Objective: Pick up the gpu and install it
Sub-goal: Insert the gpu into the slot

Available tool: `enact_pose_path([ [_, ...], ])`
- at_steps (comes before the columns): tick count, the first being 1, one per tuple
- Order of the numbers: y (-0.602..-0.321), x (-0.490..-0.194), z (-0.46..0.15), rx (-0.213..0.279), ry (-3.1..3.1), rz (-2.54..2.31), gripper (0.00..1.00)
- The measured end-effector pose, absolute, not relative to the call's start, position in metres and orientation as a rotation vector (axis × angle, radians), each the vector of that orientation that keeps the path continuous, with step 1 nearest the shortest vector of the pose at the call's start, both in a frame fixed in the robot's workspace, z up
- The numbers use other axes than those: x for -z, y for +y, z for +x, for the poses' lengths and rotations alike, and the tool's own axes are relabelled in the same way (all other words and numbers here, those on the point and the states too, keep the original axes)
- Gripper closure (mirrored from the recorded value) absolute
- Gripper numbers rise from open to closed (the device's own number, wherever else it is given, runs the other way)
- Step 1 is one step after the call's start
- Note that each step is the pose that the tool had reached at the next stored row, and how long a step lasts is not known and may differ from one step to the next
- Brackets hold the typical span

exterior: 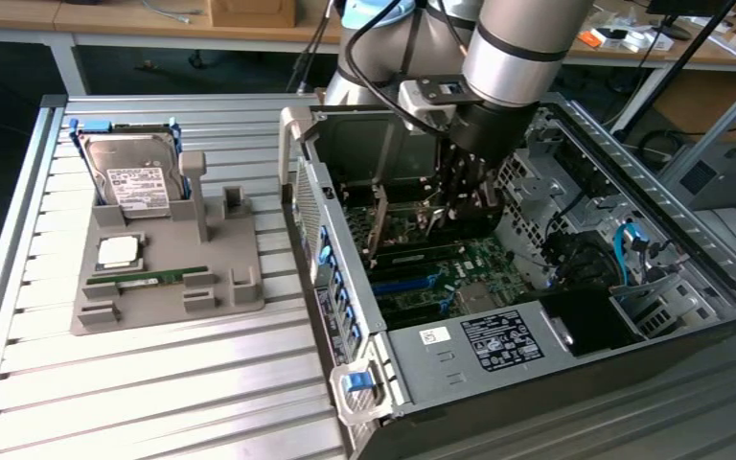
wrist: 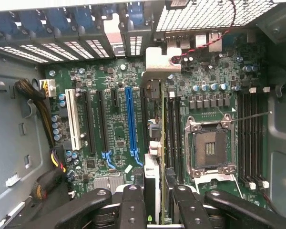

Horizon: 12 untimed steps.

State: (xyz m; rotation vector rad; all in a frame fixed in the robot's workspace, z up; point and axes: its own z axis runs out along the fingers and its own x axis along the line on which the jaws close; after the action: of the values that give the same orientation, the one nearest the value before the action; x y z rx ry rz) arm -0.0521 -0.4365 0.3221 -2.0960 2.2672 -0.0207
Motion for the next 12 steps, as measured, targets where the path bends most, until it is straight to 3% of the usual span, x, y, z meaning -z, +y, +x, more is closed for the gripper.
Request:
enact_pose_path([
  [12, -0.444, -0.317, -0.063, 0.021, 2.266, -2.098, 0.73],
])
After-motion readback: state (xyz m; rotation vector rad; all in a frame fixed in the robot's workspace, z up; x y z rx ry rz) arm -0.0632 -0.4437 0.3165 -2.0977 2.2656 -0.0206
